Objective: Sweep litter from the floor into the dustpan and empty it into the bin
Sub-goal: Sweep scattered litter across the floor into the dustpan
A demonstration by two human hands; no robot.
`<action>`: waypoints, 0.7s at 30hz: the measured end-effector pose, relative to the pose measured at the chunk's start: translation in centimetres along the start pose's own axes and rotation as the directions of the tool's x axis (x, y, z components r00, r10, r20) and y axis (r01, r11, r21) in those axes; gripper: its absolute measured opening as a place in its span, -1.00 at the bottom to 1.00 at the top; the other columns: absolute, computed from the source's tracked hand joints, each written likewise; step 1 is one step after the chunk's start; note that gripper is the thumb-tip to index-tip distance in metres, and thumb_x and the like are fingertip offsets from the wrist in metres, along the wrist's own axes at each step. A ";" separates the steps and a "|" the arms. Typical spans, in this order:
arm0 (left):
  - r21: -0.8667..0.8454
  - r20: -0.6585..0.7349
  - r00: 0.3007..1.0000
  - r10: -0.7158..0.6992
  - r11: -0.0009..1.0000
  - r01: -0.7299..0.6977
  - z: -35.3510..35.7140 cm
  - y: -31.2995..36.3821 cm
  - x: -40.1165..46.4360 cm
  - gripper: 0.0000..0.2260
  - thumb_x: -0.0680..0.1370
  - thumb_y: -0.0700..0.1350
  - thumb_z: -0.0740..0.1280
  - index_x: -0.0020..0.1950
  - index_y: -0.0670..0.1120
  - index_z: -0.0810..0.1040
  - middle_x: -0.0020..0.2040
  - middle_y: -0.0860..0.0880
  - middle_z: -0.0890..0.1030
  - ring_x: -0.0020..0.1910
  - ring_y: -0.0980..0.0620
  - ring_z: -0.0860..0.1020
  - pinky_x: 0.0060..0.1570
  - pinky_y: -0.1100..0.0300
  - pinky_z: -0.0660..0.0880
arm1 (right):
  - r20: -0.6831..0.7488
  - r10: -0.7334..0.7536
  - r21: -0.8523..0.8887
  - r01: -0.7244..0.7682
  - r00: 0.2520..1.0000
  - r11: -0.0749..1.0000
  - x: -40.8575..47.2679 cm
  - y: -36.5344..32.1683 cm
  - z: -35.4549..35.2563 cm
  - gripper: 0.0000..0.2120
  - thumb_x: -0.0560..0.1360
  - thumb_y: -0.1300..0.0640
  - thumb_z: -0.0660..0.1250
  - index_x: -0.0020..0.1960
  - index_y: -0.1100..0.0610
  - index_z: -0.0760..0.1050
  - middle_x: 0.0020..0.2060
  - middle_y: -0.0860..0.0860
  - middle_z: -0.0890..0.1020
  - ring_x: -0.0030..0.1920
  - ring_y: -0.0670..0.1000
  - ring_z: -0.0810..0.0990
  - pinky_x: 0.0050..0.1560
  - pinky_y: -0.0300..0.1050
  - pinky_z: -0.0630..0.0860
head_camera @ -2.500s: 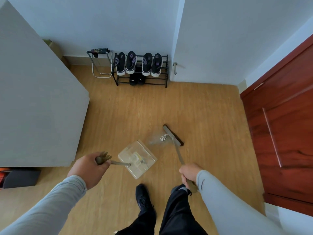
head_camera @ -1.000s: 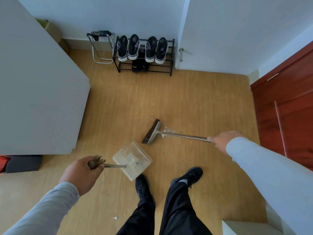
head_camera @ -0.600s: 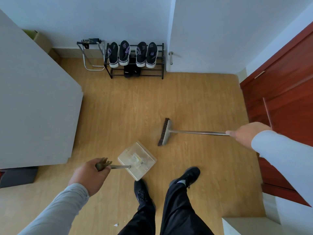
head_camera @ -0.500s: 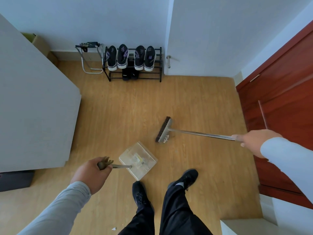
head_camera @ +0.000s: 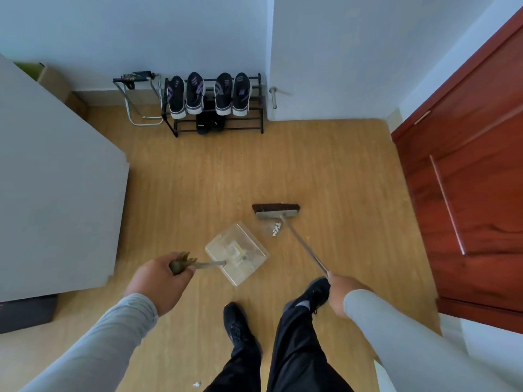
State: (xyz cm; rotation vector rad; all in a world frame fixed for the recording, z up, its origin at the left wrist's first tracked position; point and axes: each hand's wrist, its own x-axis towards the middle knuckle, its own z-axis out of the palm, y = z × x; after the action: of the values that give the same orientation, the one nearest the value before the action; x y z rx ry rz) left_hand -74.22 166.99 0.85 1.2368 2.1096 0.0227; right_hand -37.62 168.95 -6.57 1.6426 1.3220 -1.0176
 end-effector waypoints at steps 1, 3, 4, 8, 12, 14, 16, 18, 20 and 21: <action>0.007 0.002 1.000 0.004 1.000 -0.004 0.0 0.2 0.1 -0.84 0.55 0.08 0.38 0.11 0.13 0.61 -0.28 0.11 0.63 -0.29 0.09 0.59 -0.28 0.20 0.53 | 0.005 0.003 -0.028 -0.003 1.000 1.000 -0.7 0.8 0.9 -0.19 0.55 0.33 0.12 0.64 -0.11 -0.17 0.40 -0.01 0.45 0.18 0.07 0.59 0.14 -0.06 0.58; 0.013 0.012 1.000 0.008 1.000 -0.008 0.1 0.3 0.1 -0.82 0.55 0.09 0.37 0.13 0.13 0.61 -0.28 0.12 0.63 -0.29 0.08 0.59 -0.27 0.18 0.57 | 0.018 0.020 -0.056 -0.019 1.000 0.998 -1.8 2.7 2.2 -0.13 0.51 0.36 0.11 0.63 -0.16 -0.21 0.38 -0.01 0.47 0.09 0.06 0.61 0.04 -0.07 0.61; 0.018 0.019 1.000 0.009 1.000 -0.009 0.3 0.3 0.1 -0.82 0.55 0.09 0.37 0.14 0.14 0.61 -0.27 0.13 0.63 -0.29 0.08 0.60 -0.25 0.16 0.58 | 0.026 0.031 -0.061 -0.029 0.999 0.998 -2.0 3.5 2.3 -0.13 0.51 0.36 0.09 0.63 -0.17 -0.20 0.40 -0.02 0.46 0.09 0.05 0.61 0.02 -0.08 0.60; 0.039 0.026 0.999 0.026 0.999 -0.027 0.5 0.3 0.1 -0.83 0.54 0.11 0.35 0.12 0.17 0.60 -0.24 0.16 0.63 -0.27 0.12 0.59 -0.22 0.15 0.61 | 0.026 0.024 0.132 -0.027 0.999 0.991 -3.9 5.8 1.5 -0.38 0.65 0.18 0.05 0.63 -0.15 -0.03 0.52 -0.06 0.34 0.26 0.03 0.54 0.12 -0.17 0.52; 0.060 0.054 0.998 0.037 0.997 -0.040 0.9 0.8 0.5 -0.81 0.54 0.14 0.32 0.13 0.22 0.58 -0.20 0.17 0.62 -0.23 0.11 0.59 -0.17 0.12 0.63 | -0.023 0.002 0.401 0.008 1.000 0.916 -5.5 7.5 1.2 -0.49 0.67 0.00 0.08 0.61 -0.12 0.13 0.20 -0.12 0.55 -0.26 -0.15 0.45 -0.41 -0.30 0.42; 0.078 0.064 0.997 0.047 0.996 -0.052 1.3 1.2 1.0 -0.78 0.54 0.17 0.29 0.16 0.24 0.57 -0.18 0.18 0.62 -0.21 0.10 0.60 -0.14 0.10 0.64 | -0.013 0.010 0.458 -0.003 1.000 0.889 -6.3 7.8 0.9 -0.48 0.66 0.01 0.11 0.60 -0.10 0.17 -0.19 -0.21 0.47 -0.36 -0.18 0.41 -0.53 -0.32 0.39; 0.120 0.077 0.995 0.060 0.990 -0.068 1.8 2.0 1.5 -0.74 0.54 0.18 0.26 0.21 0.25 0.55 -0.17 0.19 0.61 -0.21 0.10 0.59 -0.18 0.15 0.61 | 0.009 0.003 0.568 -0.007 1.000 0.823 -6.6 7.3 0.0 -0.49 0.65 0.07 0.15 0.59 -0.06 0.20 -0.33 -0.06 0.50 -0.48 -0.09 0.43 -0.60 -0.22 0.42; 0.152 0.090 0.994 0.060 0.986 -0.073 2.3 2.9 2.2 -0.71 0.55 0.18 0.24 0.25 0.24 0.52 -0.18 0.19 0.60 -0.23 0.10 0.57 -0.28 0.20 0.54 | 0.019 0.000 0.682 -0.013 1.000 0.732 -6.5 6.6 -1.3 -0.49 0.65 0.14 0.18 0.58 -0.03 0.22 -0.40 0.10 0.50 -0.57 -0.02 0.40 -0.62 -0.17 0.40; 0.167 0.109 0.993 0.052 0.983 -0.070 3.1 3.7 2.8 -0.70 0.55 0.17 0.23 0.27 0.22 0.52 -0.18 0.17 0.60 -0.25 0.10 0.58 -0.33 0.22 0.51 | 0.047 0.026 0.740 -0.052 0.999 0.671 -6.0 6.4 -2.6 -0.51 0.65 0.16 0.20 0.56 -0.04 0.25 -0.41 0.11 0.49 -0.58 -0.02 0.38 -0.62 -0.21 0.36; 0.173 0.121 0.991 0.049 0.982 -0.070 3.5 4.0 3.1 -0.69 0.56 0.17 0.23 0.28 0.21 0.52 -0.18 0.16 0.60 -0.26 0.10 0.58 -0.33 0.22 0.51 | 0.049 0.045 0.746 -0.067 0.998 0.662 -5.8 6.4 -3.0 -0.51 0.65 0.15 0.20 0.55 -0.05 0.27 -0.39 0.11 0.50 -0.58 -0.02 0.37 -0.61 -0.22 0.35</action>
State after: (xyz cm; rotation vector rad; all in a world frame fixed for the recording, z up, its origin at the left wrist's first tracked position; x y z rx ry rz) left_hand -70.13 170.52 -2.16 1.3704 2.0075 -0.2106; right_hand -31.83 168.62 0.45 2.2329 0.8380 -1.6890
